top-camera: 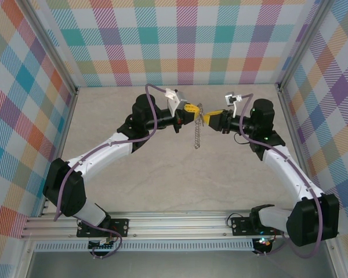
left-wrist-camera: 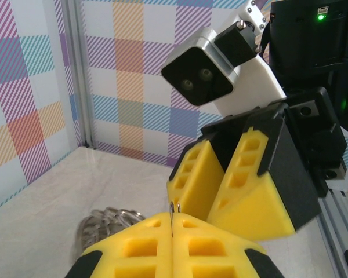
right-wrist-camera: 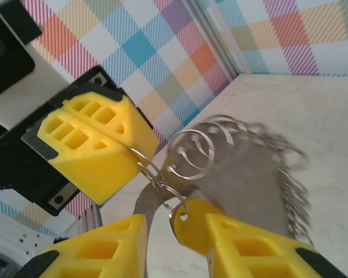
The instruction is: Put the keys on the keyring
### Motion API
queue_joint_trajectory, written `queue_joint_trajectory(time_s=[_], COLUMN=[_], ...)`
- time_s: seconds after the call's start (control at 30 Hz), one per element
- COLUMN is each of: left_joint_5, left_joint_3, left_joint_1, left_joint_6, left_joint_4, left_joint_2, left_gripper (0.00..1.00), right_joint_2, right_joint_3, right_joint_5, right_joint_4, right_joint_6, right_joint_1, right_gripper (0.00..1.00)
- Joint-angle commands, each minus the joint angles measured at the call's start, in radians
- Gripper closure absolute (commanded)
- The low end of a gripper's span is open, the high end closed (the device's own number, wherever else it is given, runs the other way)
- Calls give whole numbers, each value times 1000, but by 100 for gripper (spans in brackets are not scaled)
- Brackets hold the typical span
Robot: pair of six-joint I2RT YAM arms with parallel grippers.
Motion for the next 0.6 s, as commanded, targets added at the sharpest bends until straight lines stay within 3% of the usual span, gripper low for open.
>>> queue_joint_trajectory(time_s=[0.0,0.2,0.57], left_joint_5=[17,23,38], left_joint_3=[22,20,22], left_joint_1=[-17,-17,-16], left_joint_6=[-6,-13,-31], left_joint_4=[80,87,88], left_joint_2=[-25,-25,-28], left_gripper=[100,100,100], right_joint_2=[-52,-52,77], right_joint_3=[-22,-25,-36], right_joint_5=[-11,-4,-117], right_joint_4=[61,166,515], right_joint_6=[41,113,303], right_joint_1=[-31,-39,-38], right_gripper=[67,64,53])
